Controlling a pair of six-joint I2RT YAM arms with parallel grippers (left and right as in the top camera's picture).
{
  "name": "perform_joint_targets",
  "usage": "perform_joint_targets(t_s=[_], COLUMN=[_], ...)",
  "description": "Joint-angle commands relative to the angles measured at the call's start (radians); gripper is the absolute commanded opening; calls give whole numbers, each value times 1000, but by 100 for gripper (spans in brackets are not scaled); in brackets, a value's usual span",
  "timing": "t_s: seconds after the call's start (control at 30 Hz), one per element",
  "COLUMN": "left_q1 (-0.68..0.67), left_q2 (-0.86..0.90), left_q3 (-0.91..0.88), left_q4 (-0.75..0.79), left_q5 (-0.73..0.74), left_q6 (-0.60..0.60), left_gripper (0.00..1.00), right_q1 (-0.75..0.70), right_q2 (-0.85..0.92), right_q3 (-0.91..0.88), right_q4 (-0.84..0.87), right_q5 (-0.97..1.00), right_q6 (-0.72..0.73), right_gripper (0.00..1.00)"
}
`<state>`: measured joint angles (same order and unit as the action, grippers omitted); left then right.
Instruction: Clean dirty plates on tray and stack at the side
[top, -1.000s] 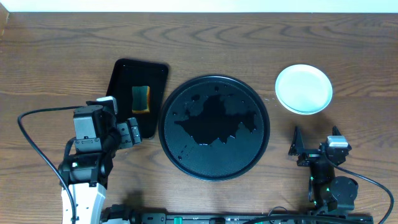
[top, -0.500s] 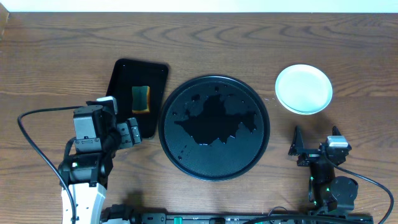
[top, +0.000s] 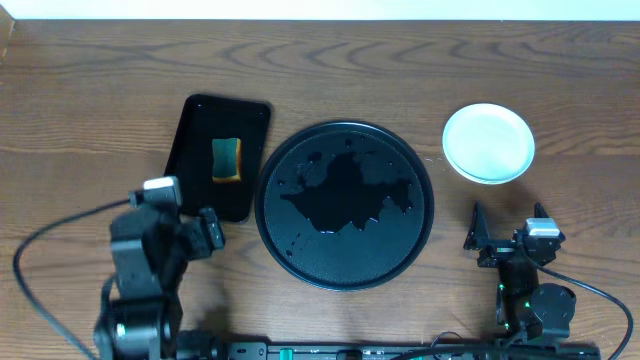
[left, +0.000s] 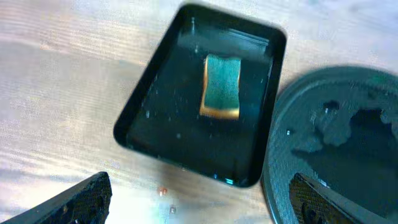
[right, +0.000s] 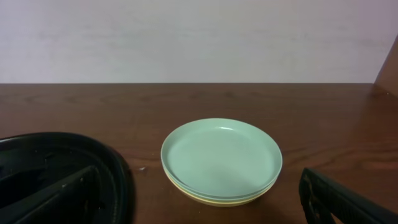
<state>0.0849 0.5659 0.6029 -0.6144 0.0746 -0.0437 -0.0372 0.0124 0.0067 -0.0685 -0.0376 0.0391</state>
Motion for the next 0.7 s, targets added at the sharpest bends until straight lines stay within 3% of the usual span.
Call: perform_joint_targets(t_s=[0.0,0.27,0.67], left_q1=[3,0,-36], left_q2=[-109,-354,-535], left_q3=[-84,-314,-599], left_q4=[39,267,732], left_q5=[-8,-4,-6], left_q6=[21,20,26], left_gripper=[92,92,92], right_q1=[-5,-5,-5], right_q2=[-4,-4,-4], right_q3=[-1,-2,-1], right_q4=[-3,-3,-3], right_q5=[-12,-12,-12], right_q6=[-18,-18,-18], right_gripper=[99,99,99])
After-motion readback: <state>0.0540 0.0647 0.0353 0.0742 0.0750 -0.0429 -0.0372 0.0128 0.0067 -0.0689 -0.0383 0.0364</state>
